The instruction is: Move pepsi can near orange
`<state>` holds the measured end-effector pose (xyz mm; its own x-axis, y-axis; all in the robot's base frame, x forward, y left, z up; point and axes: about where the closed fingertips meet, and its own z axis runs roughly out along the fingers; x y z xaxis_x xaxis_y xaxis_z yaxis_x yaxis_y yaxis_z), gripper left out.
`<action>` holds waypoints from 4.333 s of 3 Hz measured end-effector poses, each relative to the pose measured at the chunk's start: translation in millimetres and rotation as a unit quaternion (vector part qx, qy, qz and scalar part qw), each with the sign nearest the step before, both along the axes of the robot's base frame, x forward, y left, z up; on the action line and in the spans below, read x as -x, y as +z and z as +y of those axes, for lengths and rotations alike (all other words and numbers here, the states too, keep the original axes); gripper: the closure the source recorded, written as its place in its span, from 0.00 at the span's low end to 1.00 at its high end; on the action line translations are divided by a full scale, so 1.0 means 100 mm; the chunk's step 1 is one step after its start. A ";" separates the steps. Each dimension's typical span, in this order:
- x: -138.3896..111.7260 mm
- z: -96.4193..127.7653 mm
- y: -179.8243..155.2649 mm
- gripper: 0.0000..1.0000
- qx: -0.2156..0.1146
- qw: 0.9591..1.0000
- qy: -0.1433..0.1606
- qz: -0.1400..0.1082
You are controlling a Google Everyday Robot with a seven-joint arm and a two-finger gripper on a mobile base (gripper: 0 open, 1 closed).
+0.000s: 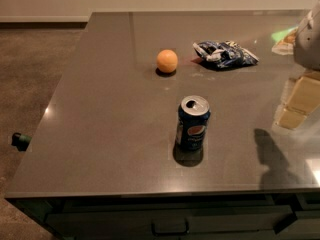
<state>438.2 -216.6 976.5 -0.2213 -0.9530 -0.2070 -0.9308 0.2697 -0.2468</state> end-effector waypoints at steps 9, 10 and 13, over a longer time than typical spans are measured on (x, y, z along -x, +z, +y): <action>-0.09 1.29 -0.71 0.00 -0.212 0.977 -0.004 -0.023; -0.10 1.32 -0.75 0.17 -0.214 0.977 0.000 -0.025; -0.37 1.22 -0.57 0.86 -0.214 0.976 -0.011 -0.028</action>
Offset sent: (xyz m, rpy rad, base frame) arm -0.0121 0.0404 -0.0139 0.1338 0.0157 -0.0062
